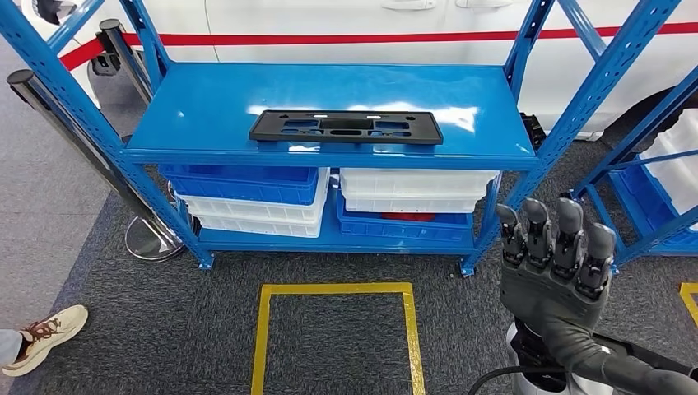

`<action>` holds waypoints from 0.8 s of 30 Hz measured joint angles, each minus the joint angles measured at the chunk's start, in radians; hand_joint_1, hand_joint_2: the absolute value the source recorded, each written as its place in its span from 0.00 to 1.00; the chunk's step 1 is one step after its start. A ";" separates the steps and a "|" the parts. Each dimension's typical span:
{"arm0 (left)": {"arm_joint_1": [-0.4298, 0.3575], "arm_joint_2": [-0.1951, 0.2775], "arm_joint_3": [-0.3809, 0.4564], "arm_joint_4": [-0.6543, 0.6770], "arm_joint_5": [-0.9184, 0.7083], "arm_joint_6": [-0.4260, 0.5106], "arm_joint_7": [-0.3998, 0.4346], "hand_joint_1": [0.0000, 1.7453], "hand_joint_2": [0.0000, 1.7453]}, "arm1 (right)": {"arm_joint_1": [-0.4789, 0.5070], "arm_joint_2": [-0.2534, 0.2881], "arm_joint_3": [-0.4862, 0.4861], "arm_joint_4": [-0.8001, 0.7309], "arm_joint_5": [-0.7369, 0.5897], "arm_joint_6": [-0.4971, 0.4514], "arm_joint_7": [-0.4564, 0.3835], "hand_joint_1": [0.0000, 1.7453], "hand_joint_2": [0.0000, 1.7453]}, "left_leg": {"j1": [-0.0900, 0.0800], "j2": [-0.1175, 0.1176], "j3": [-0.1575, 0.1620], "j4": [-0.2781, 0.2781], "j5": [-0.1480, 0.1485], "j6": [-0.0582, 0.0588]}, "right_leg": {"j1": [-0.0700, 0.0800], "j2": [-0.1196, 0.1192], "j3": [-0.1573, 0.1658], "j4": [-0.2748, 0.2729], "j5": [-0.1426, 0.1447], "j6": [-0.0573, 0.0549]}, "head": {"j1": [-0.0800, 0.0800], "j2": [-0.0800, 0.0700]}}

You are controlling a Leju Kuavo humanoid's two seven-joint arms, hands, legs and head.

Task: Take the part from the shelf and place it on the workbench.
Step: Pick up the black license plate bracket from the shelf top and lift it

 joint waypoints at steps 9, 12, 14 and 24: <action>0.000 0.001 0.011 0.006 0.002 -0.006 -0.002 0.00 0.00 | 0.007 0.000 0.040 -0.022 0.019 -0.010 0.000 0.00 0.00 | 0.009 -0.007 0.118 -0.262 0.122 0.024 | -0.010 0.012 0.022 0.027 -0.030 0.051 | -0.001 0.000; 0.001 0.001 0.012 0.006 0.002 -0.007 -0.002 0.00 0.00 | 0.006 0.000 0.044 -0.024 0.014 -0.014 -0.001 0.00 0.00 | 0.009 -0.007 0.132 -0.267 0.117 0.041 | -0.011 0.003 -0.016 0.110 -0.066 0.058 | 0.000 0.000; 0.001 0.001 0.012 0.006 0.002 -0.007 -0.002 0.00 0.00 | 0.005 0.000 0.044 -0.024 0.013 -0.015 -0.001 0.00 0.00 | 0.009 -0.007 0.134 -0.268 0.115 0.044 | -0.011 0.002 -0.039 0.150 -0.085 0.059 | 0.001 0.000; 0.001 0.001 0.012 0.006 0.000 -0.007 -0.003 0.00 0.00 | 0.009 -0.004 0.052 -0.017 0.017 -0.037 0.000 0.00 0.00 | -0.007 -0.008 0.153 -0.268 0.097 0.054 | 0.000 0.002 -0.138 0.255 -0.082 0.043 | 0.001 0.000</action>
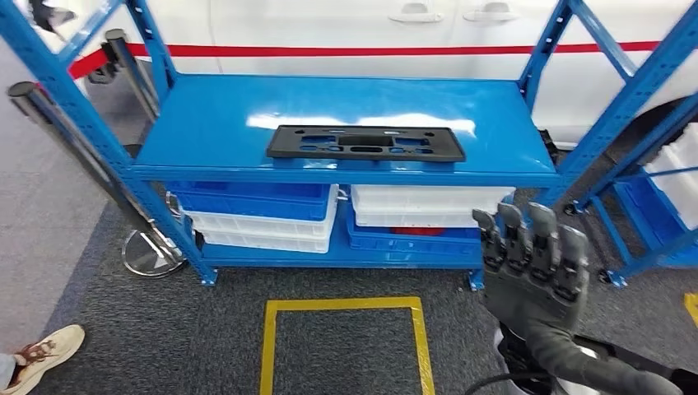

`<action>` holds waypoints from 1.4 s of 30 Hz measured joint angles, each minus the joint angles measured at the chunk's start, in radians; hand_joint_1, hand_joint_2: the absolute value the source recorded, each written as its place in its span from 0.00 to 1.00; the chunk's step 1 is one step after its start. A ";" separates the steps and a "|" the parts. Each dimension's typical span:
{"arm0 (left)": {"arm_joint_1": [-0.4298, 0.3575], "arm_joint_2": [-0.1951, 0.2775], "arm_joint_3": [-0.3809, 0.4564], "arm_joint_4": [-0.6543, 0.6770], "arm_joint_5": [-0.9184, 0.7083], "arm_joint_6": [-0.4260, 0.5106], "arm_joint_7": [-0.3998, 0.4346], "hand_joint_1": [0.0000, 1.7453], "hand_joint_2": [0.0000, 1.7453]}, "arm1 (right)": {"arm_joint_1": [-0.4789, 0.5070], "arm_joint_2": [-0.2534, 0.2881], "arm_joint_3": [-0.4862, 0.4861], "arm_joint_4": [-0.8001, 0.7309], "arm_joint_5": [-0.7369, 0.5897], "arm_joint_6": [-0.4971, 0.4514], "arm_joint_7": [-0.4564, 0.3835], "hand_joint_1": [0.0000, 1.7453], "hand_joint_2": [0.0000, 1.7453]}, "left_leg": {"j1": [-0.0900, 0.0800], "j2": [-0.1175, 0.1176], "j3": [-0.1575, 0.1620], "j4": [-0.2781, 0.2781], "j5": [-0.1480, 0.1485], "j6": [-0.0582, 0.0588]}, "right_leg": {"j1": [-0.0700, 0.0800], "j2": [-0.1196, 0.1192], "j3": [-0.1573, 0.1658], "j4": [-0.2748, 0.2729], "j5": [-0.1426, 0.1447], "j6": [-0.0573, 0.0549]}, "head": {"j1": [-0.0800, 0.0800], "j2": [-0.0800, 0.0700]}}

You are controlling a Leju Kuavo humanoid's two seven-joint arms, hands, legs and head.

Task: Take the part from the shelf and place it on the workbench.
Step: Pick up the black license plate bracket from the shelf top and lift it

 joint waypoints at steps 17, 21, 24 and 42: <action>0.000 -0.002 0.023 0.012 -0.025 0.000 -0.014 0.00 0.00 | -0.013 -0.034 0.086 0.099 0.016 -0.107 0.000 0.00 0.00 | 0.020 0.000 -0.083 0.018 0.047 -0.051 | -0.002 0.003 0.168 -0.236 0.037 -0.010 | -0.018 0.000; 0.000 -0.001 0.025 0.012 -0.027 0.002 -0.016 0.00 0.00 | -0.015 -0.034 0.090 0.103 0.003 -0.102 0.000 0.00 0.00 | 0.022 0.004 -0.062 0.011 0.045 -0.019 | -0.005 0.000 0.140 -0.164 -0.007 0.007 | -0.013 0.000; -0.002 0.000 0.026 0.012 -0.032 0.003 -0.016 0.00 0.00 | -0.014 -0.034 0.090 0.116 -0.020 -0.088 0.000 0.00 0.00 | 0.016 0.009 -0.048 0.010 0.032 -0.008 | -0.005 -0.001 0.018 0.028 -0.061 0.011 | -0.011 0.000; 0.001 0.000 0.037 0.013 -0.040 0.004 -0.022 0.00 0.00 | -0.034 -0.035 0.128 0.187 0.000 -0.139 0.000 0.00 0.00 | 0.009 0.009 -0.139 0.224 -0.053 -0.057 | 0.014 -0.006 0.126 -0.245 0.087 -0.054 | -0.007 0.000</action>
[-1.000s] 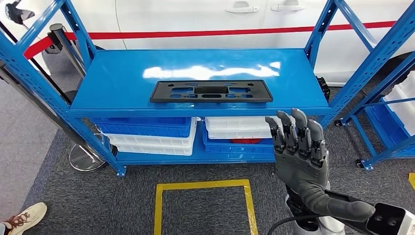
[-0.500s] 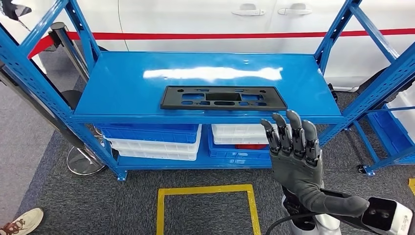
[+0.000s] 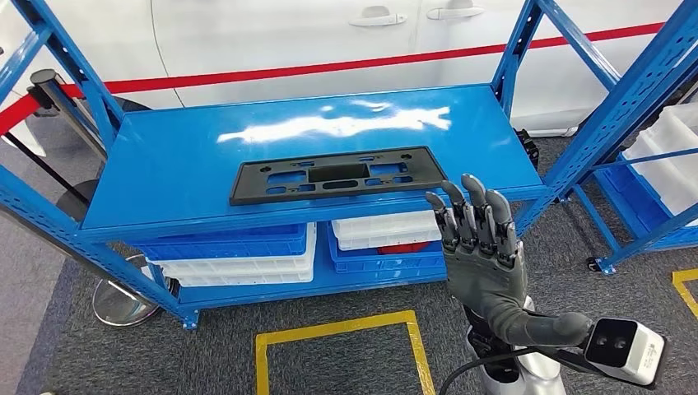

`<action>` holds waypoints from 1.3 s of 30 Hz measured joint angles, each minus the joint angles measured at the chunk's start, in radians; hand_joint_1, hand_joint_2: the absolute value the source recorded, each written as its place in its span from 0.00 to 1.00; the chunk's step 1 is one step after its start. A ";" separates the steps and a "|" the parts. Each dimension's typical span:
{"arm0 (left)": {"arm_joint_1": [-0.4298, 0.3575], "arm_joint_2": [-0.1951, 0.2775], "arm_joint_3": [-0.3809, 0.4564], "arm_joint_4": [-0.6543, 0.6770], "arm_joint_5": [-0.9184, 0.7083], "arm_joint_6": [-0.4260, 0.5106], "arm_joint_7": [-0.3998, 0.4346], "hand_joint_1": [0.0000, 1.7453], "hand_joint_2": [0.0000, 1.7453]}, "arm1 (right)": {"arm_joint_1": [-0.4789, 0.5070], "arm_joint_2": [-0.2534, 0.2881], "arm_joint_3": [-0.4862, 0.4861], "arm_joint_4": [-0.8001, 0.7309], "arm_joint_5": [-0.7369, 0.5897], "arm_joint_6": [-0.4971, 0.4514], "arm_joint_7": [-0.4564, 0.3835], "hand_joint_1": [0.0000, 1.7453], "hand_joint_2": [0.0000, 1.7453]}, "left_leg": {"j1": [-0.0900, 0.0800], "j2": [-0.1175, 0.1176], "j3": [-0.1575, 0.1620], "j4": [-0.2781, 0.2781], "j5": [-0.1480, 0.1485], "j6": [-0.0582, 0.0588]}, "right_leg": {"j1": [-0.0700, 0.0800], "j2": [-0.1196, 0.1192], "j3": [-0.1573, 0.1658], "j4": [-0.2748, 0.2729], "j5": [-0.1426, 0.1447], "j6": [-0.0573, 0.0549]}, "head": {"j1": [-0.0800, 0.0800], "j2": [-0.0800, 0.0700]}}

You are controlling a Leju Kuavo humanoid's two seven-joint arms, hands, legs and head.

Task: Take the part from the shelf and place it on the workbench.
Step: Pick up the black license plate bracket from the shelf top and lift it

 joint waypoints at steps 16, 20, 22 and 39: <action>-0.002 0.004 0.015 0.000 -0.002 0.003 -0.002 0.00 0.00 | -0.001 -0.015 0.068 0.070 0.012 -0.058 0.000 0.00 0.00 | 0.005 -0.005 0.122 -0.222 0.065 0.046 | -0.015 0.006 -0.125 0.206 -0.038 0.056 | 0.007 0.000; -0.005 0.003 0.018 0.000 -0.001 0.006 0.000 0.00 0.00 | -0.002 -0.018 0.080 0.080 0.016 -0.059 0.000 0.00 0.00 | 0.001 -0.006 0.141 -0.228 0.047 0.026 | -0.003 0.003 -0.050 0.036 0.018 0.038 | 0.007 0.000; -0.006 0.004 0.019 0.000 -0.001 0.006 0.001 0.00 0.00 | -0.002 -0.019 0.084 0.084 0.016 -0.060 0.000 0.00 0.00 | 0.001 -0.003 0.148 -0.233 0.041 0.016 | -0.005 0.004 -0.044 0.024 0.013 0.031 | 0.007 0.000; -0.002 0.002 0.034 0.000 -0.013 -0.002 -0.005 0.00 0.00 | -0.024 -0.043 0.211 0.222 0.092 -0.167 0.024 0.00 0.50 | 0.000 -0.005 0.080 -0.220 0.098 0.038 | 0.000 0.008 0.035 0.040 -0.080 0.039 | 0.010 0.000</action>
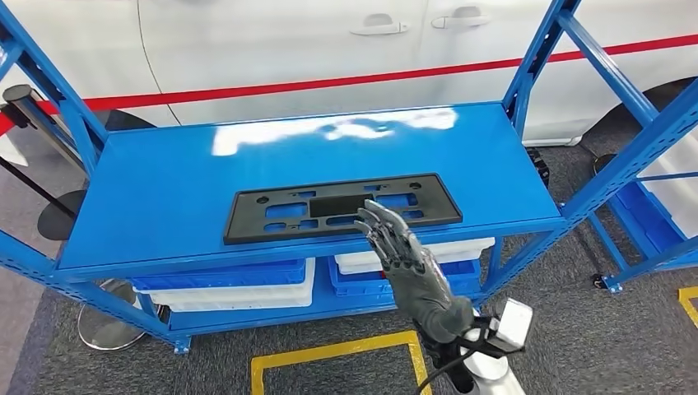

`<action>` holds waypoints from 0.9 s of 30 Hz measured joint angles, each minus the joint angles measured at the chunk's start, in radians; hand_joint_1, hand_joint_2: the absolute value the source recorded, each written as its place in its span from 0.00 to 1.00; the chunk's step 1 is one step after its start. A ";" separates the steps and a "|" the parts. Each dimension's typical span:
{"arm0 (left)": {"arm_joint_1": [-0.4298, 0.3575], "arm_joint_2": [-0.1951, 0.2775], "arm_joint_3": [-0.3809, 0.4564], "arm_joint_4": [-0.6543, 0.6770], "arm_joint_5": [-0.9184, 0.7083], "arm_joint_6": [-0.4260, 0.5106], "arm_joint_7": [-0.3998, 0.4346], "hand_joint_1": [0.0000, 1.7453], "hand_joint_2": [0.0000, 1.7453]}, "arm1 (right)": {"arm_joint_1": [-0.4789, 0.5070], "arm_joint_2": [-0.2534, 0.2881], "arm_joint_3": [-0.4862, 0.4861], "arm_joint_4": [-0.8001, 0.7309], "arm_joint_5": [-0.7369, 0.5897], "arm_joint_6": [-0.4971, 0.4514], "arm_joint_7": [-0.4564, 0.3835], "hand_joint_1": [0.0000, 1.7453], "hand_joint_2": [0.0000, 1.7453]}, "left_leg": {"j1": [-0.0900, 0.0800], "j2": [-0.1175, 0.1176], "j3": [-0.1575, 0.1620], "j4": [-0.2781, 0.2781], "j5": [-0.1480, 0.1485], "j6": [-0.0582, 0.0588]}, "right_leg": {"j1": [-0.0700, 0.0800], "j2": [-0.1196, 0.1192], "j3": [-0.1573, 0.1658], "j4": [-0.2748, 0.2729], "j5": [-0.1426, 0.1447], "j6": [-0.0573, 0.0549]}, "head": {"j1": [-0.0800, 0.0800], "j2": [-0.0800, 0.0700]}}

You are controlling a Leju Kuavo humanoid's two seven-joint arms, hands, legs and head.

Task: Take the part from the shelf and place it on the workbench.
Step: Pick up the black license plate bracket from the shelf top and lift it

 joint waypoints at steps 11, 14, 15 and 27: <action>0.006 -0.001 0.009 0.000 -0.005 0.008 0.010 0.00 0.00 | -0.110 -0.001 0.094 0.205 0.131 -0.096 0.005 0.00 1.00 | 0.005 -0.009 0.064 -0.008 -0.048 -0.016 | -0.013 -0.004 -0.088 0.007 0.101 0.009 | 0.003 0.000; 0.006 -0.001 0.010 0.000 -0.012 0.013 0.010 0.00 0.00 | -0.146 0.003 0.134 0.260 0.278 -0.214 -0.001 0.00 1.00 | 0.006 -0.006 0.066 -0.013 -0.054 -0.034 | -0.011 0.001 -0.082 -0.010 0.093 -0.007 | 0.002 0.000; 0.006 -0.002 0.010 0.000 -0.015 0.013 0.008 0.00 0.00 | -0.162 0.009 0.149 0.282 0.339 -0.267 0.000 0.00 1.00 | 0.007 -0.005 0.062 -0.001 -0.064 -0.038 | -0.013 0.001 -0.078 -0.016 0.093 -0.013 | 0.002 0.000; 0.006 -0.006 0.011 0.000 -0.047 0.004 -0.010 0.00 0.00 | -0.350 0.092 0.325 0.542 0.772 -0.650 0.110 0.00 1.00 | 0.000 -0.007 0.003 0.011 -0.006 -0.024 | 0.009 0.001 -0.052 -0.011 0.069 -0.026 | 0.003 0.000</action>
